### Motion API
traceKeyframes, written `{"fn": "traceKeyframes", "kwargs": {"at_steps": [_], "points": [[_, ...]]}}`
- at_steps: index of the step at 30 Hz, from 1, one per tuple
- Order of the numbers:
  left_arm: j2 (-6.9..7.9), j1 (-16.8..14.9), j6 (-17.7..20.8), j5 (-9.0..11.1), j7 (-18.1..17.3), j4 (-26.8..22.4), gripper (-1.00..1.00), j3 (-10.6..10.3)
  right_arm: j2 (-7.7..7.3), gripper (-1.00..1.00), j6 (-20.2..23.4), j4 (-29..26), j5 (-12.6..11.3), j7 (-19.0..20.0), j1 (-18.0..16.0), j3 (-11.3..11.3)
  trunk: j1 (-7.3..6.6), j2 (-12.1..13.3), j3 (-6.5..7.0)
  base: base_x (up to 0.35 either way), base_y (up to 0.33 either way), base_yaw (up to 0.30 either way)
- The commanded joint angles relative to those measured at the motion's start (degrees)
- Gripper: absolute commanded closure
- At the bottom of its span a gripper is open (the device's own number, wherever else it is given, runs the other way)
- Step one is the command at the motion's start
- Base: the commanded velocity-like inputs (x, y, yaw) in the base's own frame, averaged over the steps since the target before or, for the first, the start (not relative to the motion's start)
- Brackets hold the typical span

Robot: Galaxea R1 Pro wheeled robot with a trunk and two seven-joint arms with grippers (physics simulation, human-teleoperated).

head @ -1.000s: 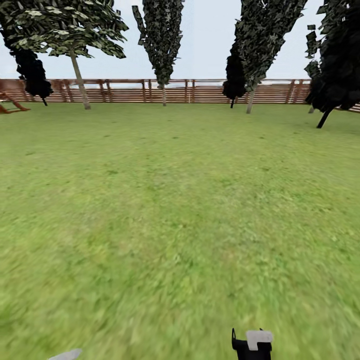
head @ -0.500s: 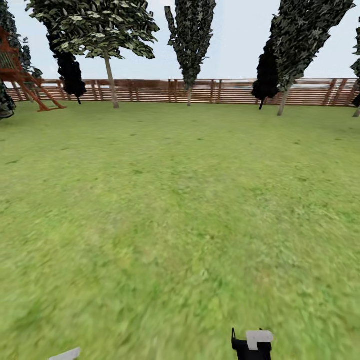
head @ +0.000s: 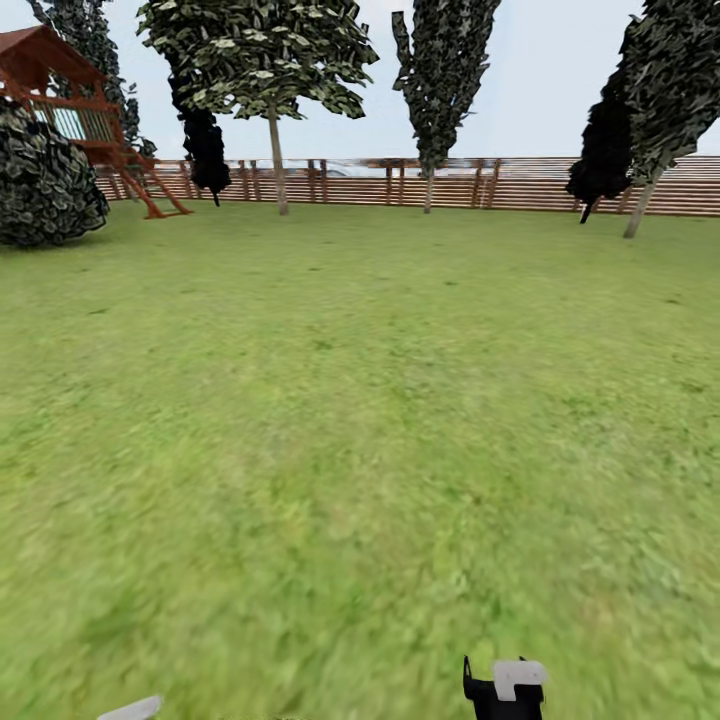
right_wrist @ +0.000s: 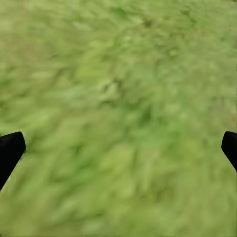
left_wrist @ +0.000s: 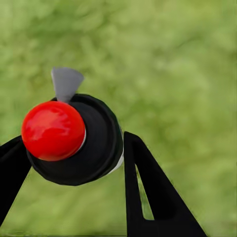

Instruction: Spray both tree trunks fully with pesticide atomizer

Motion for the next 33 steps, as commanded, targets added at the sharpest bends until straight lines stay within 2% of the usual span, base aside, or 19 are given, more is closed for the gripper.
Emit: {"fn": "traceKeyframes", "kwargs": {"at_steps": [1, 13, 26, 33], "points": [[-0.01, 0.0, -0.2, 0.3, -0.1, 0.1, 1.00, 0.1, -0.01, -1.00, 0.0, 0.0, 0.2, -0.6, 0.0, 0.4, -0.01, 0.0, -0.05, 0.009, 0.003, 0.280], [-0.01, 0.0, -0.2, 0.3, -0.1, 0.1, 1.00, 0.1, -0.03, -1.00, 0.0, 0.0, 0.2, -0.6, 0.0, 0.4, -0.01, 0.0, -0.05, 0.037, 0.000, 0.279], [-0.01, 0.0, -0.2, 0.3, -0.1, 0.1, 1.00, 0.1, -0.03, -1.00, 0.0, 0.0, 0.2, -0.6, 0.0, 0.4, -0.01, 0.0, -0.05, 0.322, 0.000, 0.278], [0.10, 0.0, -0.2, 0.2, -0.1, 0.0, 1.00, 0.1, -0.02, -1.00, 0.0, 0.0, 0.2, -0.5, 0.0, 0.4, -0.01, 0.0, -0.05, 0.338, 0.000, 0.060]]}}
